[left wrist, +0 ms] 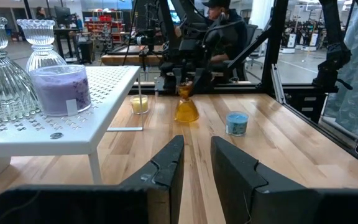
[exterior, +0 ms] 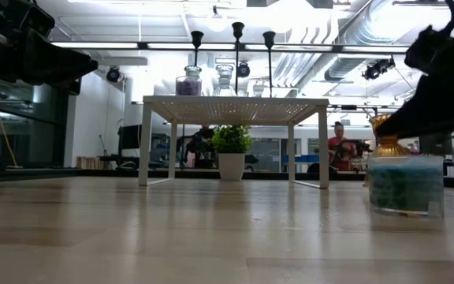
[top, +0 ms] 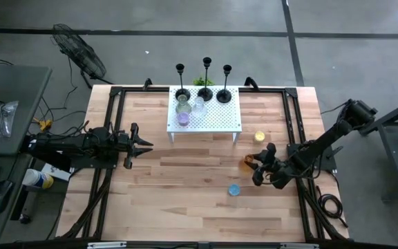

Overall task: Pick & Place candle stick holders
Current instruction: Put the orange candle holder on the shelf aligned with the transparent candle holder

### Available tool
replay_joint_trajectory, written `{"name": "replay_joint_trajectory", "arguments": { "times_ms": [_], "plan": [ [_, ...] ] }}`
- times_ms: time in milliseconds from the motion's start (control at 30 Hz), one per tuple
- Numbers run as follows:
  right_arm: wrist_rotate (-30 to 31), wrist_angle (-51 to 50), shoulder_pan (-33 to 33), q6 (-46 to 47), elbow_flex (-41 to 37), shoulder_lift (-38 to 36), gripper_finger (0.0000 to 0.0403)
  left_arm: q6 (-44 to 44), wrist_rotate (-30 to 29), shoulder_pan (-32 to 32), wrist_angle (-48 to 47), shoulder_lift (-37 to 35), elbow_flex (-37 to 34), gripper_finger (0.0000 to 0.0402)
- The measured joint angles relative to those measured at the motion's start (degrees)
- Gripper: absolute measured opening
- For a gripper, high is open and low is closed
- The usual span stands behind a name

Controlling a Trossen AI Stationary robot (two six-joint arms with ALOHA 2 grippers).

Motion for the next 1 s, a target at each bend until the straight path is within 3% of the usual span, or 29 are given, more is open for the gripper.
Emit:
{"name": "replay_joint_trajectory", "arguments": {
  "times_ms": [233, 500, 767, 1000],
  "plan": [
    [-3.4, -0.1, -1.1, -9.0, 4.7, -4.0, 0.0133, 0.0, 0.0, 0.0, 0.0, 0.0, 0.0, 0.0077],
    [-10.0, -2.1, -7.7, -24.2, 14.1, -7.7, 0.0133, 0.0, 0.0, 0.0, 0.0, 0.0, 0.0, 0.0077],
    [-9.8, -13.6, -16.3, -27.9, 27.6, -6.8, 0.0134, 0.0, 0.0, 0.0, 0.0, 0.0, 0.0, 0.0077],
    [-10.0, -14.4, -23.7, -30.7, 33.4, -1.6, 0.0134, 0.0, 0.0, 0.0, 0.0, 0.0, 0.0, 0.0077]
  ]
}}
